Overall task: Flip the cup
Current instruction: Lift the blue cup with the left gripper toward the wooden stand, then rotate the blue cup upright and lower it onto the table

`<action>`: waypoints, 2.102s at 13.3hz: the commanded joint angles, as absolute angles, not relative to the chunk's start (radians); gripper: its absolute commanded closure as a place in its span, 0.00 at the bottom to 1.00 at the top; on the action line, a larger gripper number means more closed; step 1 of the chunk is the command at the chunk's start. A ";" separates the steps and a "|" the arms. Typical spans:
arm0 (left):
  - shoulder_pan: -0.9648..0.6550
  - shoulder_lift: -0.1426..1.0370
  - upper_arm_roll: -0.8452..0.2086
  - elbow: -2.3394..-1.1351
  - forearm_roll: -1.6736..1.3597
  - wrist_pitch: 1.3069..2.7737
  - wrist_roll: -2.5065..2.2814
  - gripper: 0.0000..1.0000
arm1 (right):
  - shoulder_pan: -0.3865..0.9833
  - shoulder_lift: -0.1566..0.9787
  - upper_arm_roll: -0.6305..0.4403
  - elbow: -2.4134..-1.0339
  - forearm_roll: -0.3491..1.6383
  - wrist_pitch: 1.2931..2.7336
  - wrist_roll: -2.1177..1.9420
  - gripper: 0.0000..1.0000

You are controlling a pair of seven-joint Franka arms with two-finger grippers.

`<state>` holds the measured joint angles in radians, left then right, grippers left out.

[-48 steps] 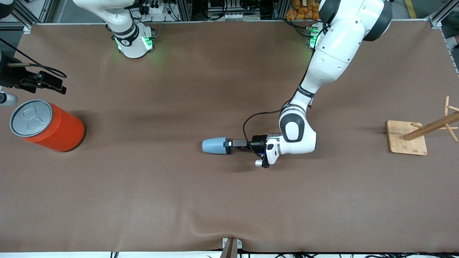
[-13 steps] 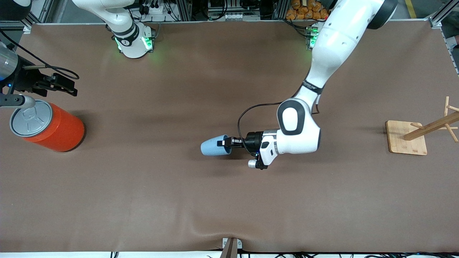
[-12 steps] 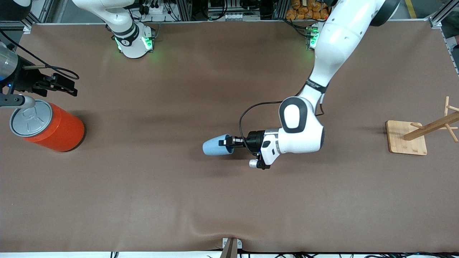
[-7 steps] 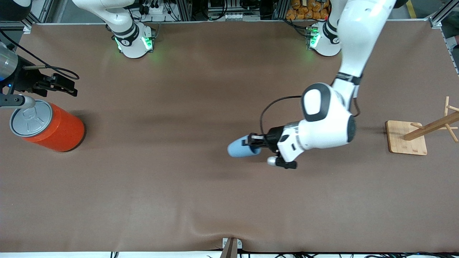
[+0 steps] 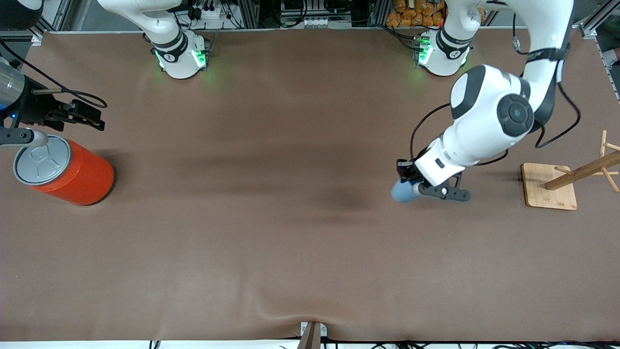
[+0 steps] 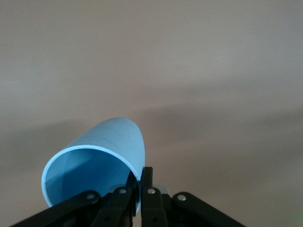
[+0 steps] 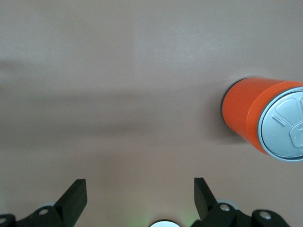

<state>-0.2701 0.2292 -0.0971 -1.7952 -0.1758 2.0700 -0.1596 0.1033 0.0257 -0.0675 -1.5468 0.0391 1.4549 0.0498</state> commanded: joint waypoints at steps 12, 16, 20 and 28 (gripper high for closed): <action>-0.104 0.190 -0.103 -2.177 -0.021 2.345 -0.048 1.00 | 0.113 0.023 -0.069 -1.554 0.052 1.470 0.066 0.00; -0.066 0.227 -0.101 -2.180 0.015 2.335 -0.049 1.00 | 0.137 0.021 -0.069 -1.554 0.049 1.465 0.071 0.00; -0.063 0.229 -0.104 -2.169 0.063 2.270 -0.075 1.00 | 0.140 0.021 -0.069 -1.554 0.049 1.466 0.071 0.00; -0.052 0.238 -0.106 -2.122 0.063 2.231 -0.064 0.00 | 0.167 0.025 -0.069 -1.549 0.040 1.477 0.072 0.00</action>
